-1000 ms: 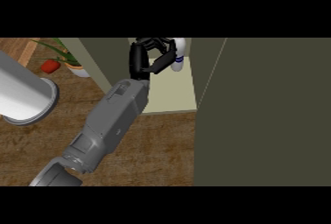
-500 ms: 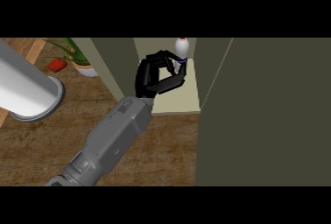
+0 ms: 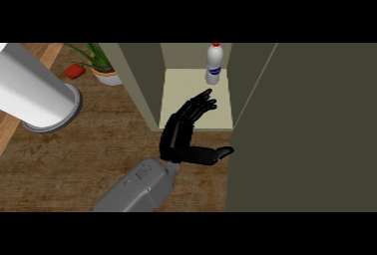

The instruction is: Pick up the bottled water, place it into the cabinet and close the cabinet

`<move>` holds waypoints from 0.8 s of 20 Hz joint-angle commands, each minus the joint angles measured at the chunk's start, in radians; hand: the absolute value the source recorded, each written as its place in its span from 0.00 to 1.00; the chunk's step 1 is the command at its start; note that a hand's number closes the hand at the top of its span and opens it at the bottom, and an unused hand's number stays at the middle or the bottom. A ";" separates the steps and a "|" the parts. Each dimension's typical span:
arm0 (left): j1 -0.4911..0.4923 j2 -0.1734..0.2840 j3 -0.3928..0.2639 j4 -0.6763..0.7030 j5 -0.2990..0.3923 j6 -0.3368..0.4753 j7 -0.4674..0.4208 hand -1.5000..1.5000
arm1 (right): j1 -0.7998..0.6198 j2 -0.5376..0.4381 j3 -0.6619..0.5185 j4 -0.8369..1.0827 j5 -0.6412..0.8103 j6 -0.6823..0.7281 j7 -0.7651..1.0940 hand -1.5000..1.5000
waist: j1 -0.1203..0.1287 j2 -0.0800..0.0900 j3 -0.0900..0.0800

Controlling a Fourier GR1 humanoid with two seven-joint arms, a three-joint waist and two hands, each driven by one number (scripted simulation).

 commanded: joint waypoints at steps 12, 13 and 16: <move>0.588 0.380 -0.065 -0.553 -0.005 -0.071 -0.096 0.00 | -0.071 -0.183 0.065 -0.089 0.209 0.042 0.057 1.00 | 0.053 0.004 -0.003; 0.589 0.410 -0.043 -0.570 0.002 -0.078 -0.091 0.00 | -0.067 -0.233 0.038 -0.133 0.215 0.061 0.070 1.00 | 0.049 0.003 -0.003; 0.658 0.479 -0.025 -0.605 0.010 -0.136 -0.134 0.00 | -0.122 -0.302 0.055 -0.130 0.258 0.101 0.073 1.00 | 0.053 -0.001 -0.006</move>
